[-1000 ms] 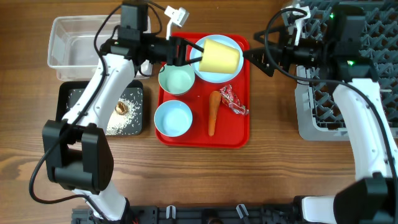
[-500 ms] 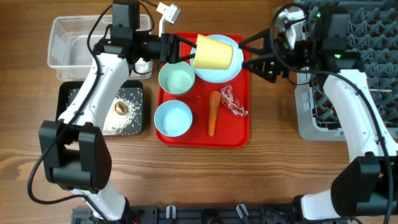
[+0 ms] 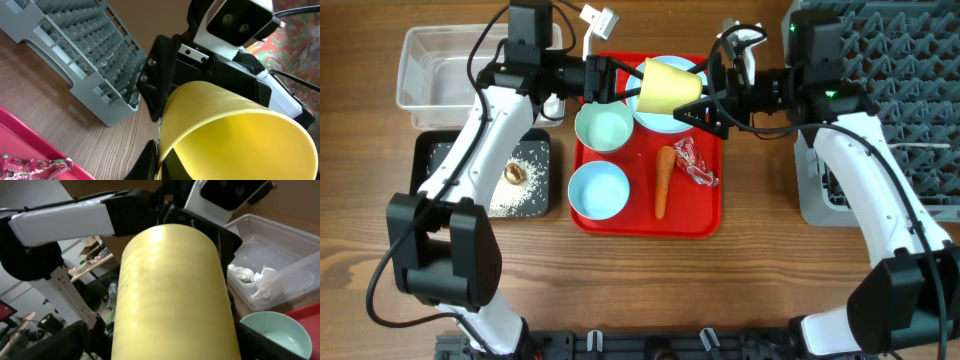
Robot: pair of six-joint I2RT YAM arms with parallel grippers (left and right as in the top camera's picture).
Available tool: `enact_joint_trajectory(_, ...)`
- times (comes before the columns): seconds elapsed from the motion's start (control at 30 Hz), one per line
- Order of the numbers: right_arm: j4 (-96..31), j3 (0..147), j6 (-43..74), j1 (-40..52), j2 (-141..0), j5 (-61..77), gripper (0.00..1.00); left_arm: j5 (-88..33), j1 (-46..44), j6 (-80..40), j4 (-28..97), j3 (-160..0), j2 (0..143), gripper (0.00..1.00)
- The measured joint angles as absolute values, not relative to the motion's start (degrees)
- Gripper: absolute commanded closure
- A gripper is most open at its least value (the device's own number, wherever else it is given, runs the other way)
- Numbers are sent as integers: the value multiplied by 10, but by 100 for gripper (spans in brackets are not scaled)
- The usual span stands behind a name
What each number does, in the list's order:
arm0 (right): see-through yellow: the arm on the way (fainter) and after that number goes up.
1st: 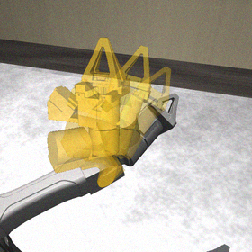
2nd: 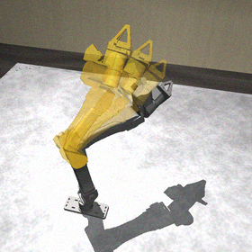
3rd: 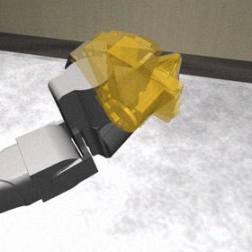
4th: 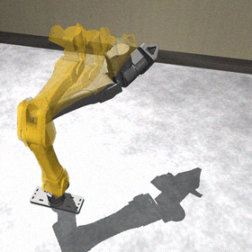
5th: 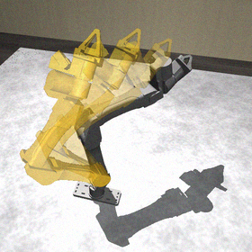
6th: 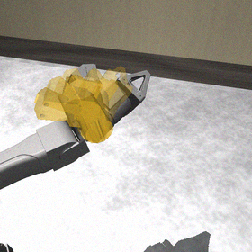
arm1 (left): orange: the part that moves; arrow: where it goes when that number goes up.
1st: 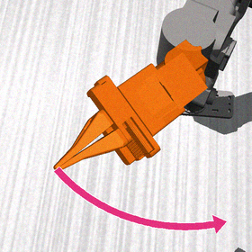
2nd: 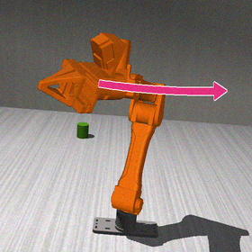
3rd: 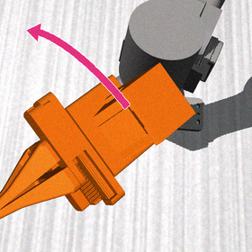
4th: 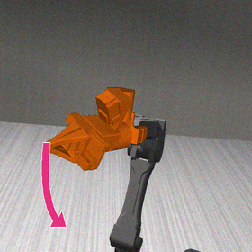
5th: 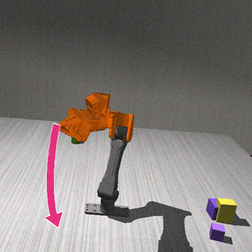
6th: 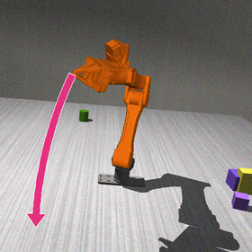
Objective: Sort waste into correct bins and load items into the dishwasher rack
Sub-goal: 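Bring the right gripper to the yellow cup and grasp it from the left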
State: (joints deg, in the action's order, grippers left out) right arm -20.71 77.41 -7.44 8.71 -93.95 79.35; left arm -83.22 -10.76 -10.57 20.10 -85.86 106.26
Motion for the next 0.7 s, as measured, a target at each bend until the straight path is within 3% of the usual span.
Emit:
enact_joint_trajectory(0.5,-170,774,-24,88,-943,781,35,-826,-112,-105,201,-859,1063,96)
enact_joint_trajectory(0.53,-170,774,-23,88,-944,779,36,-824,-112,-104,201,-859,1063,93)
enact_joint_trajectory(0.63,-170,774,-22,88,-946,779,38,-815,-112,-100,200,-859,1063,73)
enact_joint_trajectory(0.7,-170,774,-22,89,-946,780,38,-807,-112,-99,199,-859,1063,71)
